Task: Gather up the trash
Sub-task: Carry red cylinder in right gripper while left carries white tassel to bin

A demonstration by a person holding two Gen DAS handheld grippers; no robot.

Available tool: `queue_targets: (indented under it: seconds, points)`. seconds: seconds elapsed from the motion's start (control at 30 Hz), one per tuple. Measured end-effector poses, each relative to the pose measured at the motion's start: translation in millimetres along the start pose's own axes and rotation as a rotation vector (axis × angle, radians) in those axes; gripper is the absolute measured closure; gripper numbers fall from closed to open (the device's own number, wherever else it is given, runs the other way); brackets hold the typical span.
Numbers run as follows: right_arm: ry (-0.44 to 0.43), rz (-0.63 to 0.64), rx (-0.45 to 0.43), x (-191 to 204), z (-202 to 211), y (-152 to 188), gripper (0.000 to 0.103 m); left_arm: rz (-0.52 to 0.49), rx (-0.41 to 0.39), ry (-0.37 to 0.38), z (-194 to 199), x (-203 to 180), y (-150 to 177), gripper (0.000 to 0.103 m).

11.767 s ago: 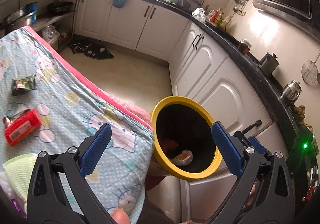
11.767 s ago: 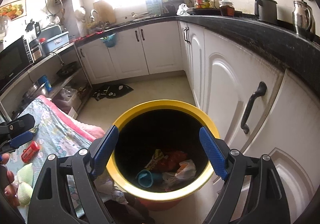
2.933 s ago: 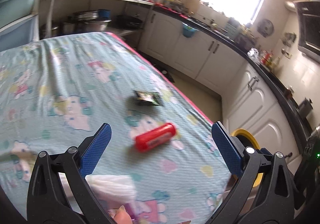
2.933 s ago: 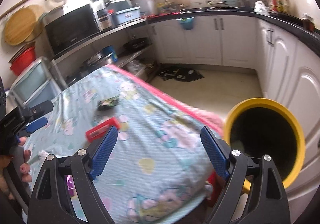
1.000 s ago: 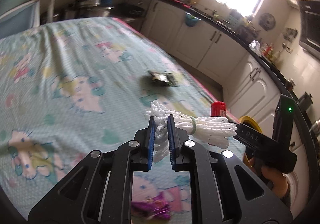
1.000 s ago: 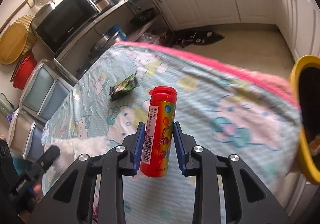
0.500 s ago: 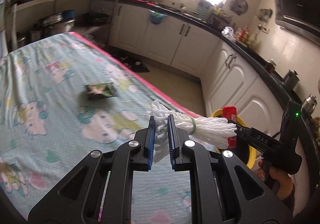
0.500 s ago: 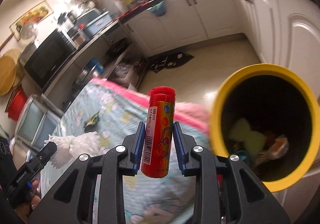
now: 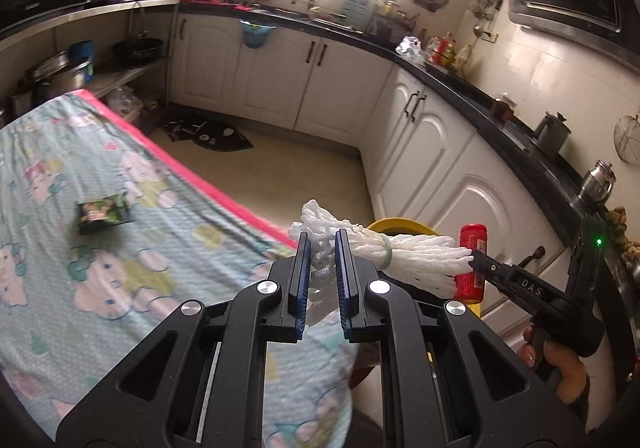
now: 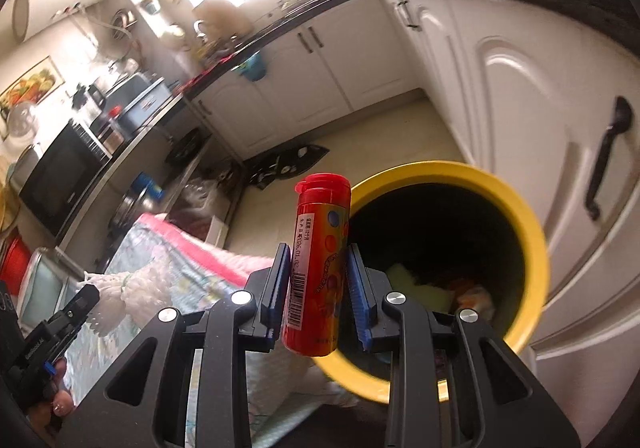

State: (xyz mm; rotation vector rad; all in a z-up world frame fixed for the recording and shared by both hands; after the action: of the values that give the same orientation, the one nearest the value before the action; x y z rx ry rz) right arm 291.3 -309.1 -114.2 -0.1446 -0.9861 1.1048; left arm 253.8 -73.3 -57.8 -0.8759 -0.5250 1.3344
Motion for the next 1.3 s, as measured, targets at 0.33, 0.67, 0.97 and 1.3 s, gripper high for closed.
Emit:
queue_targets:
  seconds: [0.33,0.67,0.97,1.3]
  points:
    - [0.070,-0.010,-0.076,-35.0,21.6,-16.3,0.076,-0.033,-0.008,0.036,-28.9,-45.2,-15.0,0.095]
    - [0.109,0.036,-0.106,-46.7,36.4,-16.7,0.076,-0.060,0.024,0.057,-61.7,-79.3,-16.0,0.095]
    - [0.104,0.081,-0.099,-46.8,34.3,-12.6,0.076,-0.099,0.066,0.046,-91.0,-93.1,-14.8,0.095]
    - [0.131,0.109,-0.054,-51.8,16.3,-2.1,0.076,-0.142,0.126,0.015,-121.4,-95.3,-3.8,0.095]
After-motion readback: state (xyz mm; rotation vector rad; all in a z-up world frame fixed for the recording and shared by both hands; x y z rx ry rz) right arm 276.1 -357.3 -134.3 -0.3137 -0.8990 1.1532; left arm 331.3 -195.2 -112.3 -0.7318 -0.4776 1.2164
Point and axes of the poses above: each gripper's, at about its wrist camera, not at the fingertips, and z roughly against the way its jaws point, x to its left, y to its underside, the point moved 10 cm from there along -z, roughly the way its jaws point, and after that the axes turned 10 degrees about -z, right-handed, at the moved point
